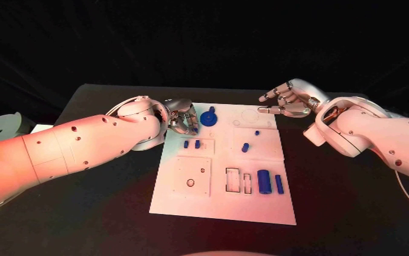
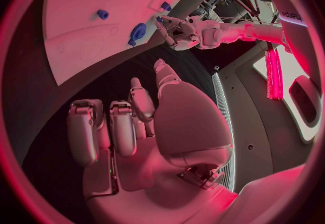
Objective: Assemble the parts on the task board
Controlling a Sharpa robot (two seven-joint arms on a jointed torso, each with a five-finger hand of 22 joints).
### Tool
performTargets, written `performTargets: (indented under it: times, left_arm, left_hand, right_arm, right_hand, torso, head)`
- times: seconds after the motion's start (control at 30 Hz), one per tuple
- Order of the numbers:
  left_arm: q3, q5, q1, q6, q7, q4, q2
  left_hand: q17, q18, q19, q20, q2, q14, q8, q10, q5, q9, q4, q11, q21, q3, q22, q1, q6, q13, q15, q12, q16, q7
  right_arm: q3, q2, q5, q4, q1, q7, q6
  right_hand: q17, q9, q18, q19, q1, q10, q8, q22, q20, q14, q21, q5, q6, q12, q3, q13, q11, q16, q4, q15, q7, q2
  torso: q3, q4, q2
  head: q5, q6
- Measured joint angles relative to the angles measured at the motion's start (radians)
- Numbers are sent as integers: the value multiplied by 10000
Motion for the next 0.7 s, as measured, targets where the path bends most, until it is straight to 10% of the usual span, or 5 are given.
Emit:
performTargets:
  times: [0.7]
  left_arm:
    - [-5,-236,-15,190,-65,-166,118]
  left_hand:
    - [-13,0,0,0,-40,0,-41,0,0,-23,0,0,0,-1,0,-39,38,-1,0,-43,0,-38]
  right_arm:
    - [0,-2,0,4,0,5,0]
  right_hand:
    - [-3,0,0,0,0,0,0,-1,0,0,0,0,0,0,0,0,0,0,0,0,0,0]
  torso:
    - [-2,-2,0]
  head:
    - [6,-20]
